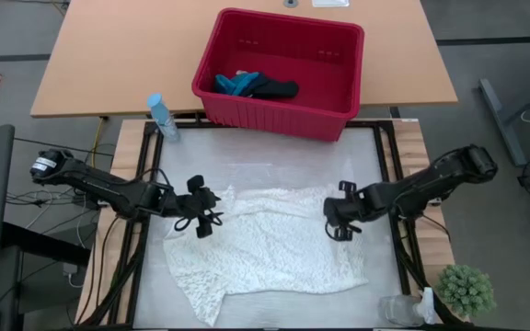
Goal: Fold Laundry from Bin
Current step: Fold the white shirt
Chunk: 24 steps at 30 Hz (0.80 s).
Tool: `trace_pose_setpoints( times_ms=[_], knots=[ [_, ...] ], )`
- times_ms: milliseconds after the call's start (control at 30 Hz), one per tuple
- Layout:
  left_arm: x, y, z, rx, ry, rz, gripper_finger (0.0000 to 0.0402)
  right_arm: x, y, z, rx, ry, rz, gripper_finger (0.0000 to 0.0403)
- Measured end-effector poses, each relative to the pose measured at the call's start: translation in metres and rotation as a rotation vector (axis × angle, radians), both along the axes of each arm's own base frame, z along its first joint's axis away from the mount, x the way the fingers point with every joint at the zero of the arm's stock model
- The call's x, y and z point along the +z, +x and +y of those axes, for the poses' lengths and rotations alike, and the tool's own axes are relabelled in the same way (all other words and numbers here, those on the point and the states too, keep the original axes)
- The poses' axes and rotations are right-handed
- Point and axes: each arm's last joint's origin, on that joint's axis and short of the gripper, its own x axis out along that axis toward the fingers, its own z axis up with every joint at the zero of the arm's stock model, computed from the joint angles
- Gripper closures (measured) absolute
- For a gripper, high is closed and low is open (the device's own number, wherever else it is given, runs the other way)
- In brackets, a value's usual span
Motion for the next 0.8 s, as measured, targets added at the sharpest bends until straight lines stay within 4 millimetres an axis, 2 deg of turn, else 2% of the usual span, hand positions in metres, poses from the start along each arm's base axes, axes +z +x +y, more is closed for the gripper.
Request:
trace_pose_setpoints(
  times_ms=[100,267,400,600,800],
  knots=[
    [-0.001,-0.001,0.000,0.002,0.000,0.007,0.0196,0.000,-0.003,0.011,0.025,0.007,-0.008,0.0384],
    [-0.001,-0.001,0.000,0.006,-0.003,0.013,0.0195,0.000,-0.009,0.028,0.027,0.041,-0.017,0.0333],
    [-0.002,-0.002,0.000,0.008,-0.002,0.022,0.0195,0.000,-0.014,0.038,0.031,0.062,-0.025,0.0308],
    [-0.002,-0.002,0.000,-0.013,0.033,0.033,0.0195,0.000,-0.018,0.048,0.041,0.066,-0.044,0.0301],
    [0.000,0.003,0.009,-0.083,0.078,0.026,0.0195,0.000,-0.018,0.047,0.067,0.021,-0.053,0.0301]
  ],
)
